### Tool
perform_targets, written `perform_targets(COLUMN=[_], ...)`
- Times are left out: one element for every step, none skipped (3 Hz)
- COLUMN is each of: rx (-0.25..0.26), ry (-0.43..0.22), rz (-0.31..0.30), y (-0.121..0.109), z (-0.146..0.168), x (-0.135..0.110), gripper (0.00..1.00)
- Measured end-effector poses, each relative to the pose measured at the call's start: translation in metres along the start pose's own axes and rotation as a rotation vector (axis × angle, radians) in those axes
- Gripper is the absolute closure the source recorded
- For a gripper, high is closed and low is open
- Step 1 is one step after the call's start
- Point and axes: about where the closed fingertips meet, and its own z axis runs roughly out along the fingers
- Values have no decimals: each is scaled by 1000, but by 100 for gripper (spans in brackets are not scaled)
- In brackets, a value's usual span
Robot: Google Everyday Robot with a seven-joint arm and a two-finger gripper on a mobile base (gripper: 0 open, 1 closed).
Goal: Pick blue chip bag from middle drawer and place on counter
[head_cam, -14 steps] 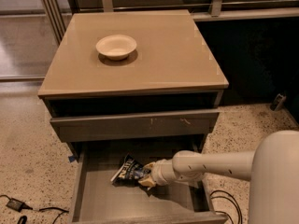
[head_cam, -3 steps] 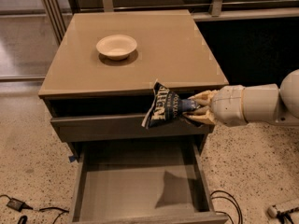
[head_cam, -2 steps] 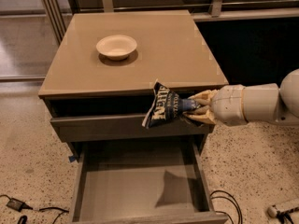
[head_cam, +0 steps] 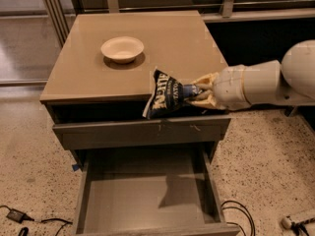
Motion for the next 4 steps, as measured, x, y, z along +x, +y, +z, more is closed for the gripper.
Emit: perform_targets(rx=[34,53,48,34], ry=[77,103,123,131], rz=[-103,-152,-146,-127], y=[-64,-107,-129,-141], z=[0,4,19,40], x=[-31,-50,-41,-20], gripper=[100,100,100,100])
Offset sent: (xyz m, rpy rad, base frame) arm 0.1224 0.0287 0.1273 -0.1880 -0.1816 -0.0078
